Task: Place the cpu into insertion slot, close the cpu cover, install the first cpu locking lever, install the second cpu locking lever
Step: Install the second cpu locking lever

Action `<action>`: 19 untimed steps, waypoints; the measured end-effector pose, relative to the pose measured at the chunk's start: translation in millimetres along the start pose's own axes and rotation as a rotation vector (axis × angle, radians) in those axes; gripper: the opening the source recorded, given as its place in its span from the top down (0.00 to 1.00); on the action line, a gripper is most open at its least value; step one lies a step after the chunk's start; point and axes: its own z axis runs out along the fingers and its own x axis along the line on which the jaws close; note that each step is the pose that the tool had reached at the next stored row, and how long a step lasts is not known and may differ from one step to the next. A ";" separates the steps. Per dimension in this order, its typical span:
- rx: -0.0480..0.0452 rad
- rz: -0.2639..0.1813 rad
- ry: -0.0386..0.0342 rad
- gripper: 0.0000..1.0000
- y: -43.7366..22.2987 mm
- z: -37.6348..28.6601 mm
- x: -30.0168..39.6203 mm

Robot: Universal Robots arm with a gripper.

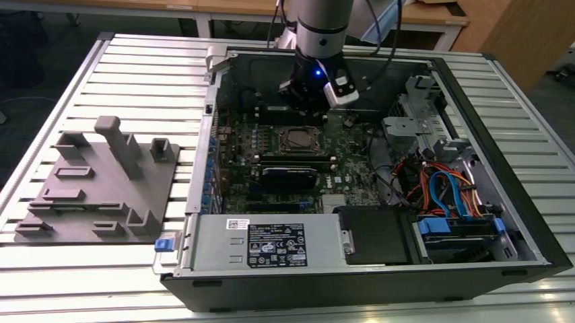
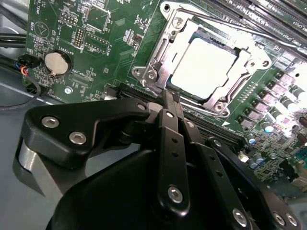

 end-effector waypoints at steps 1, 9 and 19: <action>0.0004 0.000 0.0000 0.90 0.0 -0.5 0.0; 0.0026 0.000 -0.0002 0.90 0.2 -2.9 -0.1; 0.0048 0.000 -0.0004 0.90 -2.5 -3.2 -0.3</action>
